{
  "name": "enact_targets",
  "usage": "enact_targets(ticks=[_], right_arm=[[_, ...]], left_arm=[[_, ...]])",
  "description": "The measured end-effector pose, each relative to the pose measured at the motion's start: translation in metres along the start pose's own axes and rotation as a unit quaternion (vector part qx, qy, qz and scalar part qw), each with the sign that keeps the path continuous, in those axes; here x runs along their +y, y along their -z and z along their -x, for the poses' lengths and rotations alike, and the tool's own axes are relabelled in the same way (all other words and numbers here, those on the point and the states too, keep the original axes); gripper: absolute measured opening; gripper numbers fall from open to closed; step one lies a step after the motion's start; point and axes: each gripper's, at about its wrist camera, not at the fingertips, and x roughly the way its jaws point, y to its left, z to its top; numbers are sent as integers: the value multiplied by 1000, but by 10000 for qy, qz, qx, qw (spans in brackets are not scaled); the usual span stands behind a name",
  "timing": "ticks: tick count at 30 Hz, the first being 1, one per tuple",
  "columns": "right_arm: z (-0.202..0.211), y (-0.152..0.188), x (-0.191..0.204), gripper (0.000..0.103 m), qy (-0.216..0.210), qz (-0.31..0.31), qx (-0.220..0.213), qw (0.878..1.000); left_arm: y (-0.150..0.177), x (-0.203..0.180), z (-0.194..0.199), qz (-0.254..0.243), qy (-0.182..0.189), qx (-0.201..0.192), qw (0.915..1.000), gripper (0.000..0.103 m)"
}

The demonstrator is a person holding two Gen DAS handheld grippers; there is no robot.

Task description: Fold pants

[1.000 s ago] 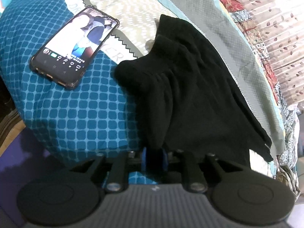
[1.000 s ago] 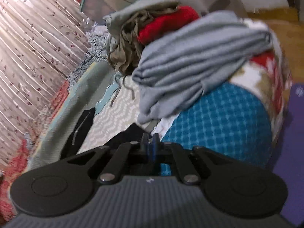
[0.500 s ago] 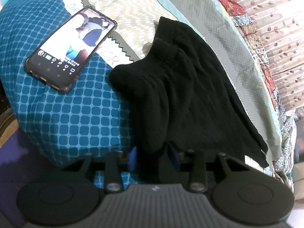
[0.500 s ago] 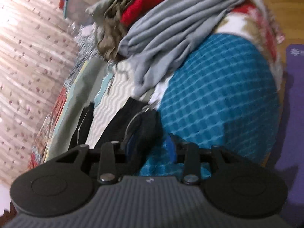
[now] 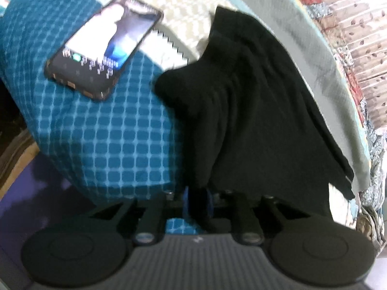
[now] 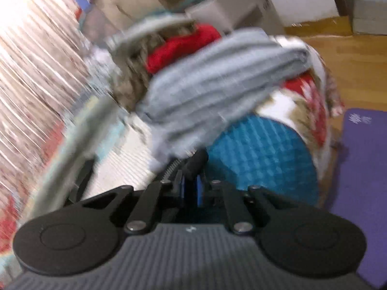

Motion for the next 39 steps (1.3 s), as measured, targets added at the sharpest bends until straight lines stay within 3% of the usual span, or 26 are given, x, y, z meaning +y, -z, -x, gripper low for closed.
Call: enact_targets(ticks=[2, 4, 5, 8, 13, 17, 19, 21, 23, 24, 25, 26, 28, 30, 32, 35, 37, 39], right_arm=[[-4, 7, -13, 27, 149, -307, 8, 9994], [2, 6, -19, 37, 93, -645, -97, 9978], [6, 4, -16, 42, 188, -615, -193, 9977], [26, -2, -4, 46, 727, -477, -966, 9915], [44, -8, 13, 47, 694, -448, -1443, 9861], [38, -3, 43, 46, 233, 20, -1304, 9912], [29, 6, 62, 47, -151, 365, -953, 9947], [18, 18, 82, 47, -442, 720, -582, 9947], [7, 32, 100, 47, -586, 1046, -299, 9923], [2, 37, 107, 47, -631, 1182, -188, 9908], [-3, 44, 115, 47, -666, 1328, -72, 9889], [-8, 50, 121, 47, -686, 1444, 17, 9871], [-17, 58, 133, 47, -720, 1597, 156, 9844], [-24, 62, 143, 47, -779, 1717, 281, 9817], [-30, 64, 151, 47, -818, 1826, 308, 9793], [-43, 68, 162, 47, -834, 1962, 391, 9762], [-49, 69, 170, 47, -871, 2006, 452, 9747], [-54, 64, 178, 47, -937, 2025, 423, 9739]], left_arm=[[1, -1, 4, -71, 71, 18, 9999, 26], [1, -1, 13, -171, 69, -40, 9998, 46], [2, -1, 20, -262, 25, -124, 9996, 48], [5, 2, 45, -612, -70, -475, 9970, 49], [-12, 4, 72, -812, -167, -1033, 9912, 50], [-42, -4, 66, -770, -62, -1184, 9900, 58], [-51, -9, 53, -869, -133, -1183, 9891, 75], [-58, -8, 36, -829, -244, -1088, 9903, 77], [-62, -1, 14, -605, -277, -815, 9944, 71], [-60, 1, 6, -491, -258, -684, 9961, 55], [-58, 4, 0, -439, -230, -601, 9970, 28], [-56, 5, -2, -437, -219, -570, 9972, 19], [-51, 7, 7, -475, -255, -673, 9963, 13], [-46, 7, 25, -701, -487, -835, 9928, 12], [-45, 9, 35, -830, -574, -748, 9921, 13], [-39, 2, 46, -1157, -710, -554, 9892, 21], [-44, -4, 61, -1254, -834, -685, 9862, 58], [-57, -7, 84, -1128, -880, -1262, 9816, 64]])
